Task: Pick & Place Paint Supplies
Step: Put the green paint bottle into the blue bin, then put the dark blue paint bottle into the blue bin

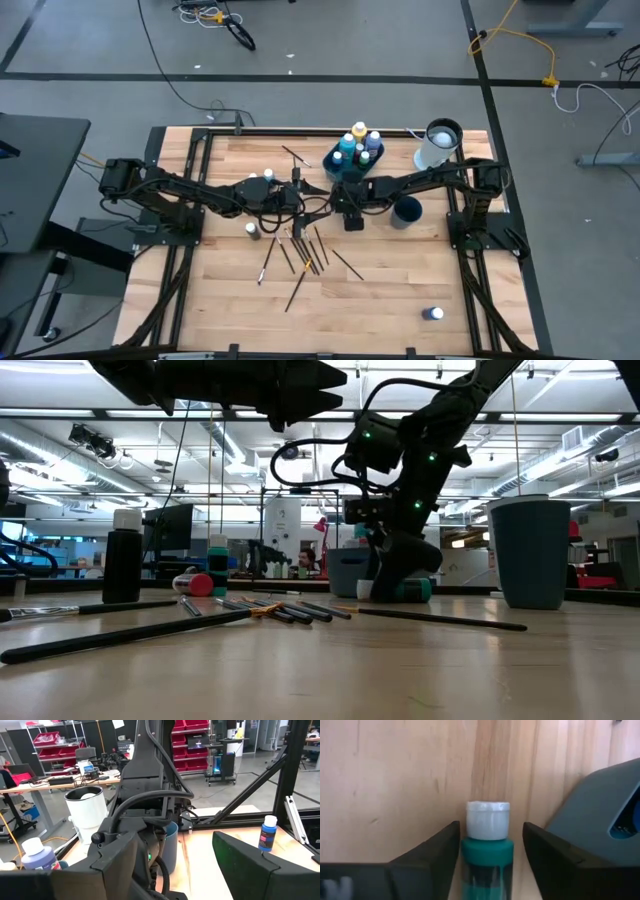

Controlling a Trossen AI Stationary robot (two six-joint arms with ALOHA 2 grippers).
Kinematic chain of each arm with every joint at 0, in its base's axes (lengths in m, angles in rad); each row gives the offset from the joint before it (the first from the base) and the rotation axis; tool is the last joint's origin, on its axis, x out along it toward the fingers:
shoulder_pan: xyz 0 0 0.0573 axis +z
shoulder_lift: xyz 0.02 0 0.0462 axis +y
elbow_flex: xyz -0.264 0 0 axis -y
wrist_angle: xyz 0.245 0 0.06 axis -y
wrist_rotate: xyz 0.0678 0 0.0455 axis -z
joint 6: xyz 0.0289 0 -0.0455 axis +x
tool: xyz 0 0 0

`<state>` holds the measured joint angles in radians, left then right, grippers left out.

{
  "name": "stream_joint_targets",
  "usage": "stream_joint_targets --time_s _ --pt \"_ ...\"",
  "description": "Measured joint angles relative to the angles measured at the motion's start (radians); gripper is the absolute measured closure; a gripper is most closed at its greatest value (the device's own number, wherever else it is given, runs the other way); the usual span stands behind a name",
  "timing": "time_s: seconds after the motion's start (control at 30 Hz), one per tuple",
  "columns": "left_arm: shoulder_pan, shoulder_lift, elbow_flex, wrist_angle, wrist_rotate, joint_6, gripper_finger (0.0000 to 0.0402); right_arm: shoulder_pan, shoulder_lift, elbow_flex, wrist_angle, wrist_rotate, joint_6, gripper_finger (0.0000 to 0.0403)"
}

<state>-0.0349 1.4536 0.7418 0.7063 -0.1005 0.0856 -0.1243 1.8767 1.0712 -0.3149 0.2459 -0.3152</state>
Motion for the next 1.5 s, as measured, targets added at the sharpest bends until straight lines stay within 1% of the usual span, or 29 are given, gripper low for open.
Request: stream_joint_targets --time_s 0.23,0.33,0.47,0.57,0.63,0.8,0.93,1.13,1.27,1.3,1.37,1.5 --pt "0.0 0.0 0.0 -0.001 0.0 0.0 0.0136 -0.011 -0.001 0.001 -0.004 0.009 -0.004 0.0269" --pt "0.0 0.0 0.0 -0.001 0.0 0.005 0.0136 -0.007 -0.002 0.001 0.001 0.012 0.001 0.0277" --pt "0.0 0.0 0.0 0.0 0.0 0.008 0.0136 0.018 -0.01 -0.002 -0.004 0.043 0.045 0.0268" --pt "0.0 0.0 0.0 -0.001 0.0 0.005 0.0136 0.046 -0.033 -0.006 -0.019 0.034 0.048 0.0267" --pt "0.0 0.0 0.0 -0.001 0.0 0.006 0.0136 0.067 -0.06 -0.006 -0.014 0.032 0.07 0.0273" --pt "0.0 0.0 0.001 0.001 0.0 0.005 0.0136 0.113 -0.143 -0.006 -0.011 0.04 0.183 0.0295" --pt "0.0 0.0 0.003 0.01 0.002 -0.001 0.0136 0.145 -0.223 -0.006 -0.01 0.049 0.207 0.032" --pt "0.0 0.001 0.003 0.002 0.042 -0.003 0.0136 0.178 -0.343 -0.004 -0.005 0.169 0.204 0.0366" --pt "0.0 0.001 0.003 0.006 0.05 -0.004 0.0136 0.179 -0.398 -0.004 -0.008 0.177 0.205 0.0397" --pt "0.0 0.0 0.003 0.009 0.05 -0.004 0.0136 0.179 -0.405 -0.004 -0.01 0.168 0.206 0.0399" --pt "0.0 0.0 0.002 -0.005 0.052 -0.003 0.0136 0.178 -0.412 -0.004 -0.02 0.113 0.224 0.0393" --pt "0.0 0.003 0.0 -0.016 0.053 -0.004 0.0136 0.184 -0.404 -0.001 -0.062 -0.05 0.284 0.0355"
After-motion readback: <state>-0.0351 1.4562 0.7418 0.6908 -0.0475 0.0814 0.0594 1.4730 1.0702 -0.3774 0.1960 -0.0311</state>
